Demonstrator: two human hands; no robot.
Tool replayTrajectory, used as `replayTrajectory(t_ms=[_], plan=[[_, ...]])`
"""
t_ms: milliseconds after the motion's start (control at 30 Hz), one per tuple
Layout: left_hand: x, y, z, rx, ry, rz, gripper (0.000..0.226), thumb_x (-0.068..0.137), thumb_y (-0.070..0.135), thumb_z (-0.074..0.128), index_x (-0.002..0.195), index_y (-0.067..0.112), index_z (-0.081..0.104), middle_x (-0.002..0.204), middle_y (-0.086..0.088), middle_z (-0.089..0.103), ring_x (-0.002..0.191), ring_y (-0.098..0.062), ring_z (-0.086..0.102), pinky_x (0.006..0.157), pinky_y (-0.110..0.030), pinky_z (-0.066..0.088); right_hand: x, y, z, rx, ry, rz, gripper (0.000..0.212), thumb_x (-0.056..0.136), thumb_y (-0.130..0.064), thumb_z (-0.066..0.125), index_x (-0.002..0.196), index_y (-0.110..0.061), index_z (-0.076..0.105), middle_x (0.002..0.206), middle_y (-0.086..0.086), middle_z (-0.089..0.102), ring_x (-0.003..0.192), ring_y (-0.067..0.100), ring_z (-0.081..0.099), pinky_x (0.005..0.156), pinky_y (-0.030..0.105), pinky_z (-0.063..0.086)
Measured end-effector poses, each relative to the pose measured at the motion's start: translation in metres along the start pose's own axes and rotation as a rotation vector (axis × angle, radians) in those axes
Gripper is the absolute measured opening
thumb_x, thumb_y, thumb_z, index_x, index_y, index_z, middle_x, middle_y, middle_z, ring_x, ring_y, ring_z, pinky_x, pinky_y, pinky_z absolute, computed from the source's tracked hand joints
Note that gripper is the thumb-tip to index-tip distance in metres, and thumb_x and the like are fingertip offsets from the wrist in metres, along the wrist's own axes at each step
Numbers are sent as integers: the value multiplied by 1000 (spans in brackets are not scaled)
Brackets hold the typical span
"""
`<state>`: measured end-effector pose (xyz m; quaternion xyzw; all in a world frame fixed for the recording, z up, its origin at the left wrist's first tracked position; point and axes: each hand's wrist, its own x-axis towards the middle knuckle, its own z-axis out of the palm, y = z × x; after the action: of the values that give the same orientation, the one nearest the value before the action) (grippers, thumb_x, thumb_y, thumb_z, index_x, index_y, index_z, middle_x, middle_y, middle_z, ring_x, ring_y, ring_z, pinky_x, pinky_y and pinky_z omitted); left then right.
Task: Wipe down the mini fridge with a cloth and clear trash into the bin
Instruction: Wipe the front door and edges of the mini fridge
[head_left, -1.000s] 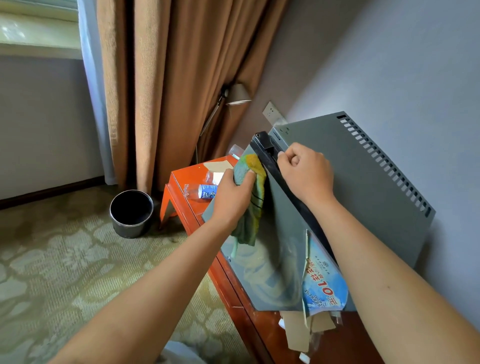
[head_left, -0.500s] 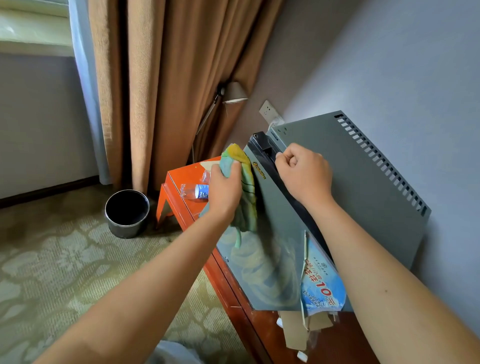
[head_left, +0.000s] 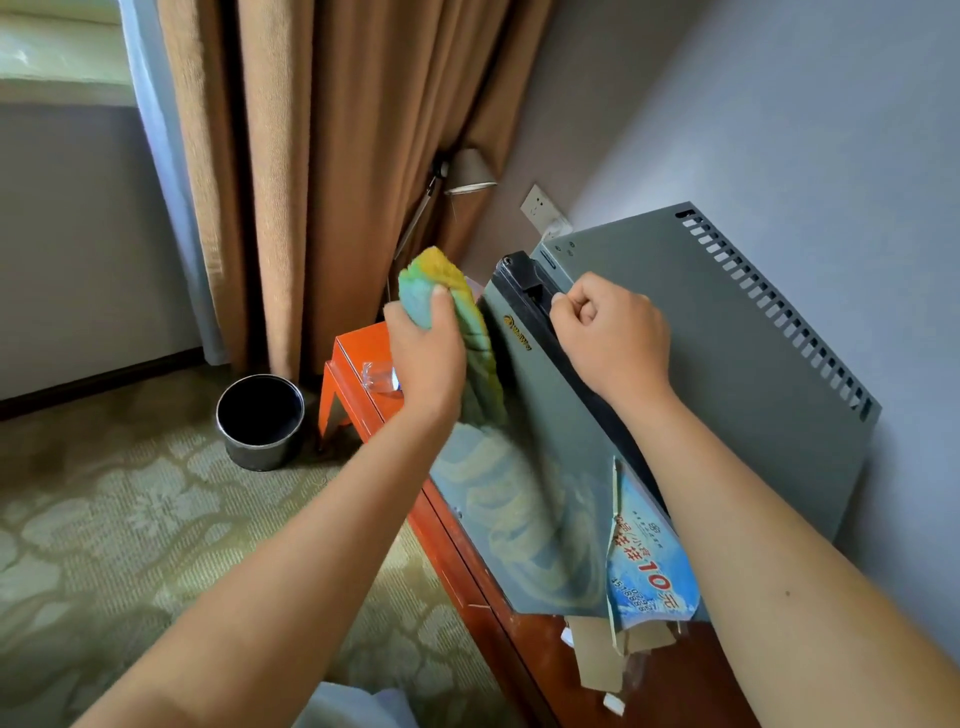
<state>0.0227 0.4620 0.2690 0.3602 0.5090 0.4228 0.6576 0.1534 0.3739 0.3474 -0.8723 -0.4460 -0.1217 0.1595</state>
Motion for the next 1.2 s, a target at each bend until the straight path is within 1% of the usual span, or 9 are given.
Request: replayTrajectory(t_ms=[267,433,567,667,767,867,933,1100,1200], plan=[[-54,-12,21,198,-174,48,29,95,53,44,103,28,32,93,9,58,88,-13,61,84,-45,53,1,1,1,-14,19,-42,33,89,-44,51,68,-19,48,50,-3,48,48,11,43,49,28,30],[-69,-20,13,215,-292,130,39,92,46,52,96,53,14,97,23,54,90,-1,59,85,-39,54,0,1,0,-27,14,-61,35,90,-44,50,65,-21,42,49,-3,47,46,10,41,48,24,25],[-42,-7,12,74,-167,26,26,89,48,57,103,31,42,99,10,61,93,-9,61,90,-44,53,-1,-1,-1,1,10,-29,36,89,-42,52,65,-20,40,50,-2,45,50,16,42,51,31,30],[-8,14,6,-134,-33,-109,30,86,49,58,105,29,47,107,6,62,98,-12,62,93,-42,52,-1,-1,-1,4,5,-12,35,89,-41,53,66,-17,42,51,-1,46,51,18,42,51,31,28],[8,22,-5,-232,-114,-275,48,81,41,60,124,22,49,114,-1,64,105,-20,64,84,-40,54,0,-1,-2,-4,3,-17,35,90,-41,53,68,-16,45,52,0,48,51,15,44,50,30,27],[2,18,-10,-260,-315,-316,63,72,19,64,132,6,50,127,-19,61,115,-37,61,96,-55,50,1,0,-1,-1,3,-21,34,90,-41,52,69,-16,47,52,-1,47,50,15,44,50,28,30],[-3,14,-10,-220,-376,-266,63,72,11,68,131,5,47,126,-20,60,114,-37,62,98,-58,49,1,0,-1,3,4,-21,33,90,-41,53,68,-17,47,51,-2,46,50,16,44,50,28,34],[-14,4,-11,95,-444,-89,57,85,26,73,126,34,35,124,2,56,108,-19,63,72,-39,63,1,0,-1,-12,5,-39,35,91,-43,52,67,-18,45,50,-2,46,49,14,44,49,28,36],[-19,0,-13,129,-407,-43,56,83,40,74,124,31,36,119,5,58,106,-15,64,67,-27,61,1,1,-1,-11,10,-37,35,90,-44,51,67,-18,45,51,-2,47,48,14,44,49,28,33]])
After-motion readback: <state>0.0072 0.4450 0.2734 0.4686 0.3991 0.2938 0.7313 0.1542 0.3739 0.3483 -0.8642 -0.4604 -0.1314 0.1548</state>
